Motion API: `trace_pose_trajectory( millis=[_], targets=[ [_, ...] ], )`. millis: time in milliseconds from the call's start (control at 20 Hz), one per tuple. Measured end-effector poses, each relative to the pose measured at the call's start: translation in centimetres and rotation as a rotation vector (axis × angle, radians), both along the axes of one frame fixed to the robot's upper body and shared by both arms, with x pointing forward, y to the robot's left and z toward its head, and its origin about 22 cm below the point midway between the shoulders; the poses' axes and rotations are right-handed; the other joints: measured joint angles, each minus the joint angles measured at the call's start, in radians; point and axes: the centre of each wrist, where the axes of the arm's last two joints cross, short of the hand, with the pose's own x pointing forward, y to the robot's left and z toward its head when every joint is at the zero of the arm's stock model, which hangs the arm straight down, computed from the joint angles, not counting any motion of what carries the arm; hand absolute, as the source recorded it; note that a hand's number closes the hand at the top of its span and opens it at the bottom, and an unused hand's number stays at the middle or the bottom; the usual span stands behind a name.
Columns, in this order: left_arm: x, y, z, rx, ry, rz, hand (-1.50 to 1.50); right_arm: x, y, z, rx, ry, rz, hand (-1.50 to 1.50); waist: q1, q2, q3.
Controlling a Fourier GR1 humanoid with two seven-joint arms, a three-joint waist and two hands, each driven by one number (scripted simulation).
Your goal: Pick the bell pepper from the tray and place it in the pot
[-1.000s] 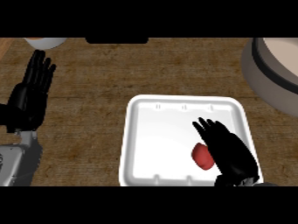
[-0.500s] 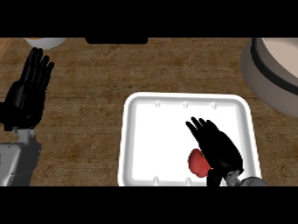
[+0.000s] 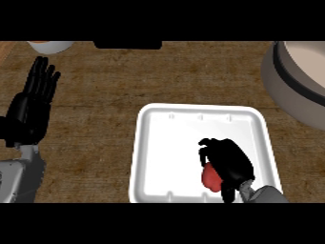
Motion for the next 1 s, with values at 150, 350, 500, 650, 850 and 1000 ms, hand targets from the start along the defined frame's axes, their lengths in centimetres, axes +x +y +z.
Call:
trace_pose_trajectory(
  millis=[150, 350, 500, 650, 850, 1000],
  targets=[
    [0.2, -0.1, 0.7, -0.001, -0.002, 0.002, 0.00, 0.0, 0.5, -0.2, -0.012, -0.019, 0.018, 1.50, -0.002, -0.001, -0.001],
    [0.4, -0.2, 0.6, 0.001, -0.007, 0.004, 0.00, -0.6, 1.2, 0.2, -0.048, -0.078, 0.018, 1.50, -0.006, 0.002, 0.001],
    [0.7, -0.1, 1.1, -0.001, -0.007, -0.004, 0.00, 1.5, 1.9, 1.2, -0.060, -0.136, -0.078, 1.50, 0.001, 0.010, 0.005],
    [0.9, -0.9, 1.3, -0.005, -0.021, -0.029, 0.00, 5.4, 2.0, 3.4, -0.014, -0.192, -0.294, 1.50, 0.033, 0.031, 0.013],
    [1.1, -1.6, 1.6, -0.005, -0.038, -0.061, 0.00, 9.7, 1.2, 6.7, 0.046, -0.262, -0.571, 1.50, 0.071, 0.054, 0.017],
    [1.4, -2.3, 1.9, -0.002, -0.048, -0.087, 0.00, 12.4, 0.7, 9.6, 0.077, -0.342, -0.755, 1.50, 0.096, 0.062, 0.018]
  ],
)
